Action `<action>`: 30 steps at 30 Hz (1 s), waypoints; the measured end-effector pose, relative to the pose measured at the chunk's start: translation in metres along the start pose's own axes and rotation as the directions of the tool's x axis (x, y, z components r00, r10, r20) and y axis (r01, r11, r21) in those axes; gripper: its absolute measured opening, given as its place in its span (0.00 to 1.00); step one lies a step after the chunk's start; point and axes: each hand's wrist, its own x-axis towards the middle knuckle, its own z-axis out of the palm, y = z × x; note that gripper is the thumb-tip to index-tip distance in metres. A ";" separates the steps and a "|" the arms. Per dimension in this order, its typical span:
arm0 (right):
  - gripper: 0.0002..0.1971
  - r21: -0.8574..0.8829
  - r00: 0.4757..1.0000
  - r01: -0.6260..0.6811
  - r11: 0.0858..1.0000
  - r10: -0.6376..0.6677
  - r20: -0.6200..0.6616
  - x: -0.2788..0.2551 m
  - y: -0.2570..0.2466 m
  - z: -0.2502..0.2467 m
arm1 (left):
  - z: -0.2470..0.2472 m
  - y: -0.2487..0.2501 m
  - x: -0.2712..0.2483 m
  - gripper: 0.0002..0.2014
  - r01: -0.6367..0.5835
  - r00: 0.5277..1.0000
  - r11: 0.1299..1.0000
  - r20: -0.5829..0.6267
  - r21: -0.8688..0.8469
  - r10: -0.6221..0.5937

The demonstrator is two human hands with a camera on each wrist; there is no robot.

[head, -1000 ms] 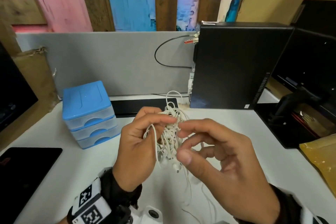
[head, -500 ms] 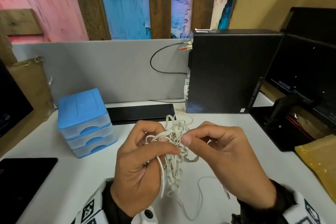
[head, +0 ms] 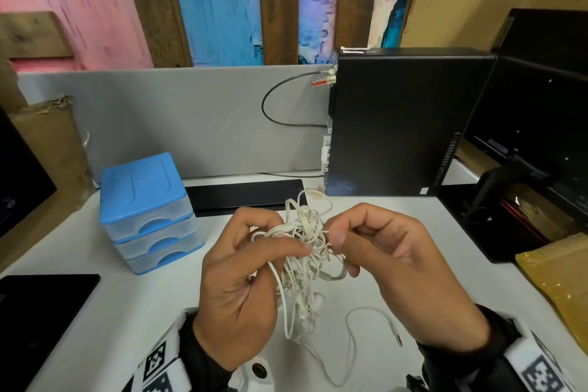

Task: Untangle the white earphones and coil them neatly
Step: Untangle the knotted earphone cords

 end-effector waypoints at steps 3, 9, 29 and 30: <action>0.05 0.035 1.000 0.001 0.999 -0.001 0.010 -0.001 -0.001 0.003 | -0.001 0.003 0.002 0.13 0.026 1.000 0.999 -0.004 -0.026 -0.026; 0.01 0.117 1.000 0.027 0.993 -0.027 -0.003 -0.004 0.001 0.008 | 0.001 0.004 0.001 0.12 0.067 0.998 0.993 0.001 -0.096 -0.068; 0.04 -0.284 0.996 -0.089 0.955 0.089 -0.013 -0.007 -0.011 0.004 | 0.007 -0.003 -0.006 0.13 0.049 0.998 0.997 0.036 -0.062 -0.047; 0.05 -0.303 0.995 -0.097 0.948 0.098 -0.011 -0.007 -0.011 0.003 | 0.008 -0.003 -0.007 0.13 0.055 0.998 0.996 0.041 -0.065 -0.053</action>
